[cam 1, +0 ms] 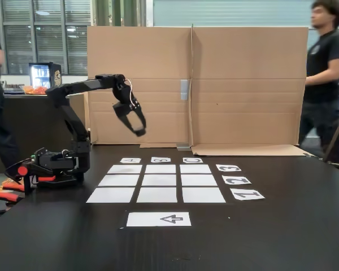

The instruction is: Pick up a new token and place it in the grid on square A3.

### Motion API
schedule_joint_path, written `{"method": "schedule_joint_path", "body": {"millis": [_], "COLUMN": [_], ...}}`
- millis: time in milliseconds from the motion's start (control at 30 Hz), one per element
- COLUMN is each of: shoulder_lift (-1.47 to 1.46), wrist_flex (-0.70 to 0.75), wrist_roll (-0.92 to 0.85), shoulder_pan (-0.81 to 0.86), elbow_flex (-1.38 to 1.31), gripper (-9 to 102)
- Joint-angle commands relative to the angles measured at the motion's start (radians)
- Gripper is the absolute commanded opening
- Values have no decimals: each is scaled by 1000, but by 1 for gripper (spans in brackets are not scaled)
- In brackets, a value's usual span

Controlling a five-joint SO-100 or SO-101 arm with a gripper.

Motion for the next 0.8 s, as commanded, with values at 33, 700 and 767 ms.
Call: {"method": "schedule_joint_path", "body": {"millis": [33,700,767], "shoulder_lift": [-26,-38,-46], "wrist_flex": [69,-58,-81], "wrist_roll": [-60,-144,-144], "shoulder_pan": [-114,-20,12], "elbow_flex": [-3,222,241], "gripper": [-1,-1,-1]}}
